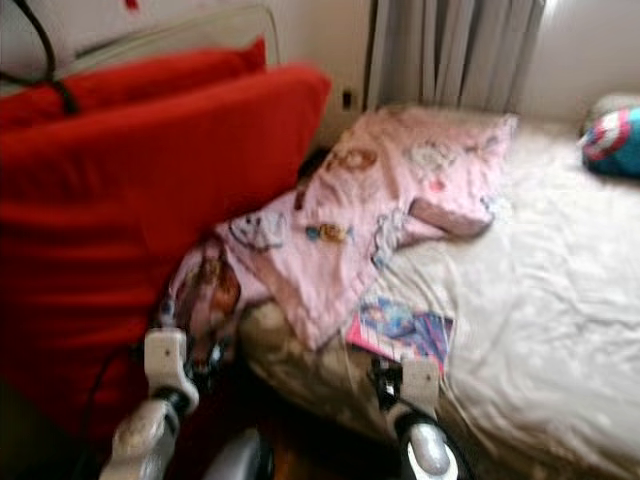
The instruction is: Clean up the room
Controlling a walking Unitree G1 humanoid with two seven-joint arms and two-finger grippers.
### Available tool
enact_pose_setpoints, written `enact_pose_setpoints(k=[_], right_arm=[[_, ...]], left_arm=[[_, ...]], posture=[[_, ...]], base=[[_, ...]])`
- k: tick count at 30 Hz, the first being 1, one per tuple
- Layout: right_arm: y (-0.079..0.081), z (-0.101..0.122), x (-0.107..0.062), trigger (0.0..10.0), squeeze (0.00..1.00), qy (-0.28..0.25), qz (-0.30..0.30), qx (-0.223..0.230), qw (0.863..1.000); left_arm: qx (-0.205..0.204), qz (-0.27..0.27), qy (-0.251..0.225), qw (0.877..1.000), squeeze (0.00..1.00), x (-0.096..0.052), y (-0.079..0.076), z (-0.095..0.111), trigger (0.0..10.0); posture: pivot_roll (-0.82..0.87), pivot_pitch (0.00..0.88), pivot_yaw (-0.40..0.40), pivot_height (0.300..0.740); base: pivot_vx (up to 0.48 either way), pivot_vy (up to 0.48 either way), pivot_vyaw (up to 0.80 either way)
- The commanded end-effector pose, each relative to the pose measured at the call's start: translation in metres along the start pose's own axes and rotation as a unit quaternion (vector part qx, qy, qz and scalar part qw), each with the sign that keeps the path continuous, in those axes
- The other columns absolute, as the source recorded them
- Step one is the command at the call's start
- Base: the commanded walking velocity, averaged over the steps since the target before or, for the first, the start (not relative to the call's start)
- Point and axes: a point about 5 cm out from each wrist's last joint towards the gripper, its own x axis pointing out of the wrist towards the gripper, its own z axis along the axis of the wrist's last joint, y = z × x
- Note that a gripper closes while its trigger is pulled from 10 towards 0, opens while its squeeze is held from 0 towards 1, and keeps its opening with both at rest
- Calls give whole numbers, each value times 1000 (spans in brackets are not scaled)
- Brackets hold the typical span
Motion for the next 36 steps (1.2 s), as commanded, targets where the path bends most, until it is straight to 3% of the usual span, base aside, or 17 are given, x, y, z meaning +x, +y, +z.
enact_pose_setpoints(k=[1, 15, 36], right_arm=[[1, -1, 0, 10000, 0, 2, -1, 7, 1000], [-7, 3, 1, 10000, 0, -7, -32, 8, 999], [-6, 6, 4, 10000, 0, -5, -26, 6, 1000]], left_arm=[[3, 4, 1, 1000, 0, 1, 4, 2, 10000], [5, 1, 1, 1000, 0, 1, 3, 2, 10000], [5, 1, 0, 1000, 0, 2, 2, 3, 10000]], posture=[[-59, 8, -12, 631], [-61, 9, -13, 631], [-61, 4, -15, 631]], base=[[0, 0, 0], [0, 0, 0], [294, 0, 0]])
